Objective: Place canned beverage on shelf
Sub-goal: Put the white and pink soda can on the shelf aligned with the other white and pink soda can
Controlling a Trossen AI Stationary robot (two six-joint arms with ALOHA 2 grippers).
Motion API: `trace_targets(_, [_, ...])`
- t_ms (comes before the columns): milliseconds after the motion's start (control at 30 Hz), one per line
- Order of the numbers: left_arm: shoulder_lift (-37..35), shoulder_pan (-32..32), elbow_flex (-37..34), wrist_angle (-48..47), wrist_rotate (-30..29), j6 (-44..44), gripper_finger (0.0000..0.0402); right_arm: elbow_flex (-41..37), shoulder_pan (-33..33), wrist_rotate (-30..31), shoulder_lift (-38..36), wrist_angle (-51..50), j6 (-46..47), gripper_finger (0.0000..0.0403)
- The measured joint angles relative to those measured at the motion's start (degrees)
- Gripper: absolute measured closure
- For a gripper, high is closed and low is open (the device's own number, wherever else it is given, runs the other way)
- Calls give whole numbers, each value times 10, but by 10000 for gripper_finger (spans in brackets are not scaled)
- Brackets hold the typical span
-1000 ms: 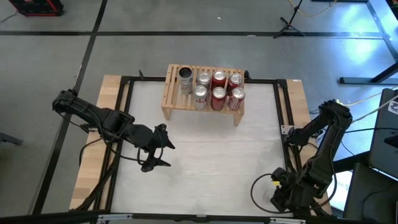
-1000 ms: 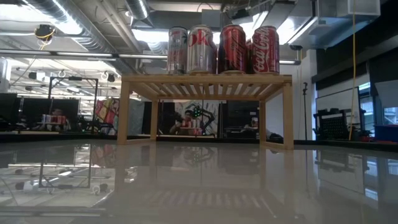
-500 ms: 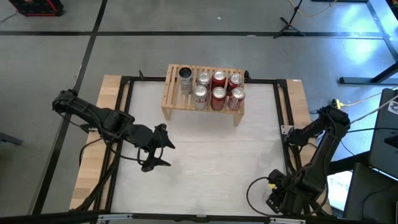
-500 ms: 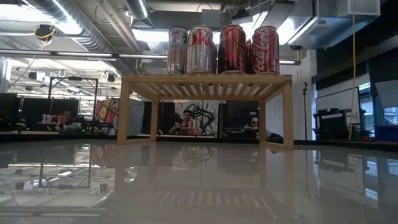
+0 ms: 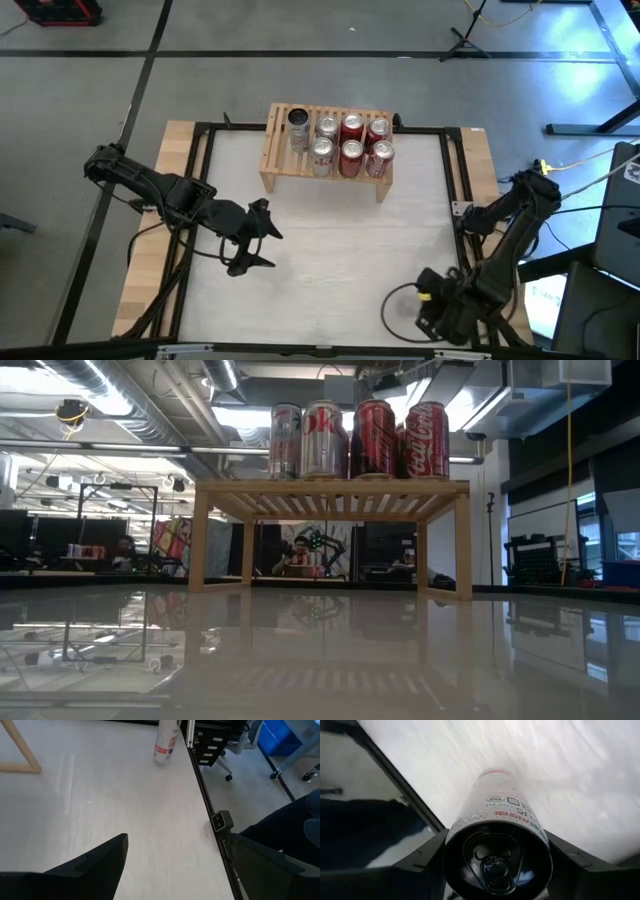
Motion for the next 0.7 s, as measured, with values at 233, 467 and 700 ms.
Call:
trace_targets(233, [0, 0, 0, 0, 0, 9, 69, 61, -109, 80, -1, -12, -207, 174])
trace_targets(467, [0, 0, 0, 0, 5, 2, 69, 110, -241, 59, 9, 21, -416, 174])
trace_targets(700, [0, -6, 0, -12, 20, -38, 69, 216, -335, -13, 92, 15, -578, 174])
